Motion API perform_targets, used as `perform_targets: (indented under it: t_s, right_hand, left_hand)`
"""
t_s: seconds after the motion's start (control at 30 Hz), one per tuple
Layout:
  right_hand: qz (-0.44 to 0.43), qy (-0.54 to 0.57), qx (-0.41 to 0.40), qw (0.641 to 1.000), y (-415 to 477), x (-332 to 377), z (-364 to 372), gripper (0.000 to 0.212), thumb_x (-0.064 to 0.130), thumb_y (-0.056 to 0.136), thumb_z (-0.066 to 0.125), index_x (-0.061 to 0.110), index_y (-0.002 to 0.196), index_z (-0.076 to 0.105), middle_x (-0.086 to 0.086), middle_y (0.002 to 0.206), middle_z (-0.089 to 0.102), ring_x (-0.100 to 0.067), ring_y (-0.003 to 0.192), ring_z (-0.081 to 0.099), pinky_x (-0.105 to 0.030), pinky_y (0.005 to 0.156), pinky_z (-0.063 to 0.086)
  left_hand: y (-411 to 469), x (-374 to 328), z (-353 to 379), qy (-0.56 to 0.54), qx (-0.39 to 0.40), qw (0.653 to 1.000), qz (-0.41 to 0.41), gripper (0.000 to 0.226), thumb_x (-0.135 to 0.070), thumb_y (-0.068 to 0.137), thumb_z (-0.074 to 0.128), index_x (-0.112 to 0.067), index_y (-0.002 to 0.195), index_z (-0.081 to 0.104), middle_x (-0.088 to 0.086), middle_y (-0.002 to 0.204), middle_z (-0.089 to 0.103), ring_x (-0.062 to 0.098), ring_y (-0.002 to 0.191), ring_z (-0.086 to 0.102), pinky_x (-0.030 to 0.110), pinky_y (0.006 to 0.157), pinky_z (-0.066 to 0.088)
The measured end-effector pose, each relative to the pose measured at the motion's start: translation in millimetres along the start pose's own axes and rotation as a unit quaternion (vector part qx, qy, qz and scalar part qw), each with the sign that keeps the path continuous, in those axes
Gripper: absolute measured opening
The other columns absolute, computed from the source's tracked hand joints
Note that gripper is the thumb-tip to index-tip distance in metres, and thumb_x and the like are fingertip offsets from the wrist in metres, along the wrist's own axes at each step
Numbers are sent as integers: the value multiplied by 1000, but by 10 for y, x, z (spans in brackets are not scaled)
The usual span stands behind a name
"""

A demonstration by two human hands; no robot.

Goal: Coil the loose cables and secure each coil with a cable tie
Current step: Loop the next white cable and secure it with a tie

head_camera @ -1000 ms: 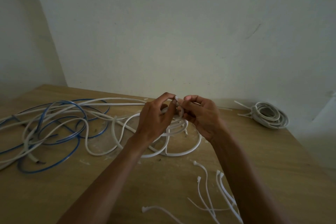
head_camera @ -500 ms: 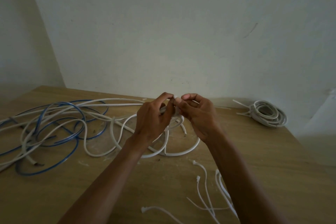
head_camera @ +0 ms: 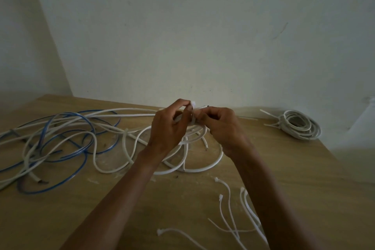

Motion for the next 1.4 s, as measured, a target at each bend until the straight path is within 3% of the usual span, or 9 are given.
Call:
perform_targets:
  t_s: [0.2, 0.37, 0.6, 0.8, 0.93, 1.07, 1.17, 1.27, 1.4]
  right_hand:
    - [-11, -8, -33, 999, -19, -11, 18, 16, 19, 97, 64, 12, 90, 76, 0, 83, 78, -10, 82, 74, -25, 80, 56]
    - [-80, -16, -72, 994, -44, 109, 10, 17, 26, 95, 65, 10, 98, 72, -4, 88, 76, -15, 82, 76, -35, 81, 62]
    - [-101, -144, -177, 968, -61, 120, -97, 30, 45, 92, 66, 25, 113, 68, 6, 100, 63, -9, 90, 59, -30, 77, 53]
    - [-44, -18, -84, 995, 35, 64, -211, 5, 23, 91, 73, 24, 89, 78, 2, 89, 78, -21, 95, 72, -49, 97, 54]
    - [-19, 4, -93, 995, 70, -12, -275, 4, 21, 89, 75, 23, 87, 78, 3, 86, 77, -14, 87, 69, -43, 90, 56]
    - [-18, -6, -130, 991, 87, -91, -382, 3, 23, 90, 75, 24, 90, 78, 3, 85, 74, -19, 78, 59, -49, 80, 61]
    - [-72, -46, -156, 984, 62, -31, -394, 4, 22, 94, 70, 22, 95, 74, 14, 85, 71, -5, 75, 61, -30, 72, 58]
    - [-118, -64, -151, 979, 48, 45, -330, 5, 16, 96, 67, 16, 98, 71, 7, 91, 72, -8, 85, 68, -27, 78, 58]
    - [-103, -50, -153, 982, 80, -56, -330, 5, 12, 96, 66, 11, 97, 71, -2, 85, 73, -13, 78, 71, -27, 74, 58]
  left_hand:
    - [6, 49, 1, -9, 34, 999, 10, 26, -38, 105, 50, -20, 114, 68, -6, 86, 75, 11, 74, 73, 43, 60, 58]
    - [29, 8, 8, -64, 49, 997, -5, 20, -23, 106, 52, -12, 114, 67, -6, 90, 73, 7, 80, 73, 29, 65, 58]
    - [26, -35, 30, -74, 60, 995, -5, 21, -20, 106, 53, -11, 117, 67, -2, 94, 76, 7, 85, 75, 37, 70, 62]
    - [-16, -106, 136, -79, 112, 991, 4, 18, -25, 105, 52, -21, 113, 68, -15, 93, 75, 10, 82, 75, 31, 68, 60]
    - [-38, -113, 201, -63, 141, 988, 11, 21, -28, 106, 50, -16, 110, 67, 0, 82, 73, 19, 69, 72, 42, 59, 56]
    - [-94, -163, 295, -41, 172, 984, 19, 16, -18, 105, 51, -12, 99, 65, -12, 72, 67, 9, 58, 62, 21, 54, 44]
    - [-109, -207, 335, -24, 170, 985, 3, 30, -12, 105, 49, -24, 79, 58, -26, 63, 60, -3, 55, 57, 10, 55, 35]
    - [-102, -227, 317, -15, 167, 986, 3, 35, -31, 103, 42, -38, 70, 53, -18, 59, 58, 5, 55, 57, 22, 54, 42]
    - [-143, -195, 340, -23, 183, 983, 1, 45, -43, 99, 37, -19, 69, 61, 1, 60, 62, 17, 53, 57, 39, 54, 47]
Point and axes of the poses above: each hand's wrist, its own y-axis towards the middle knuckle, its own z-axis out of the palm, x = y × z, the point moved 8 cm from there along y, towards the middle knuckle
